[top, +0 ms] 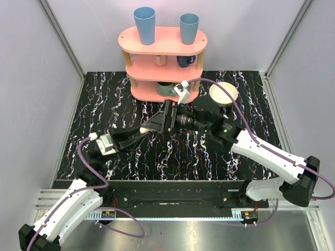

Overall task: Insert the wireless bluetooth earbuds into the charging case
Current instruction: Pass from the left arm to the right

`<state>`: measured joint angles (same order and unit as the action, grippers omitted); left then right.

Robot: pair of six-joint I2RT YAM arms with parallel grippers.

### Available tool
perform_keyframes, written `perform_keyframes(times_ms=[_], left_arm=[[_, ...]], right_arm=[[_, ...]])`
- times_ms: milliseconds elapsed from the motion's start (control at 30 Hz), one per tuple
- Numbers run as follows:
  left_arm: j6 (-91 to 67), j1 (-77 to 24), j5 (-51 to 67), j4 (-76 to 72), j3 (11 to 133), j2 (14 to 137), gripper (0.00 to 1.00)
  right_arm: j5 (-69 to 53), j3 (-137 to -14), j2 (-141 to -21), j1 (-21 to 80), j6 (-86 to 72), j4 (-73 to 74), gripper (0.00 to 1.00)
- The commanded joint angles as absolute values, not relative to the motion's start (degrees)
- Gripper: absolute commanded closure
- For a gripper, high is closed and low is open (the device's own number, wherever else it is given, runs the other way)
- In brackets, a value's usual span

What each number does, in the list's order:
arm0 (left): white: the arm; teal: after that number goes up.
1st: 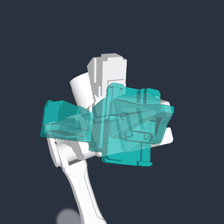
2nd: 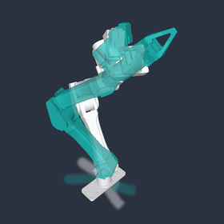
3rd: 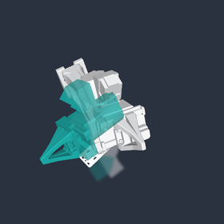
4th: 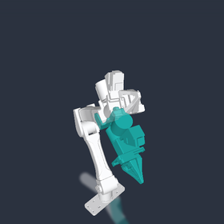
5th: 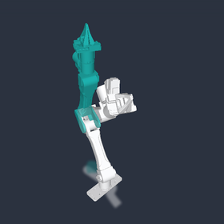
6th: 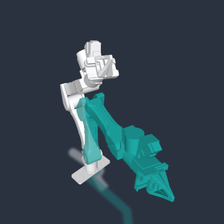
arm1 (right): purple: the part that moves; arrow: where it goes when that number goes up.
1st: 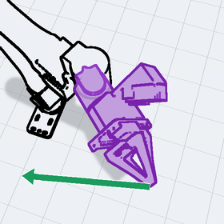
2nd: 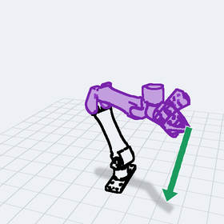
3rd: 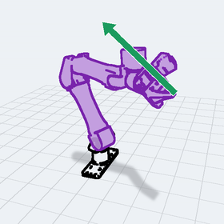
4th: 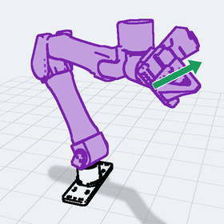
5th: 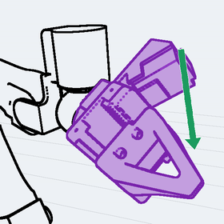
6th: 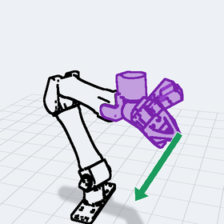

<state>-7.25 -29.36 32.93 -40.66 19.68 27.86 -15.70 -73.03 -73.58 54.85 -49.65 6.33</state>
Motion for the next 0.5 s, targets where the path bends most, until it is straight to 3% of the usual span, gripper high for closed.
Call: perform_keyframes(times_ms=[0, 467], left_arm=[[-5.98, -29.44, 31.11, -45.79, 21.09, 27.6, 1.0], [-5.98, -29.44, 29.62, -45.88, 21.27, 28.04, 1.0]], right_arm=[[-15.73, -71.72, -74.18, 53.35, -56.95, 2.55, 0.0], [-21.71, -69.61, -75.23, 52.56, -61.52, -5.8, 0.22]])
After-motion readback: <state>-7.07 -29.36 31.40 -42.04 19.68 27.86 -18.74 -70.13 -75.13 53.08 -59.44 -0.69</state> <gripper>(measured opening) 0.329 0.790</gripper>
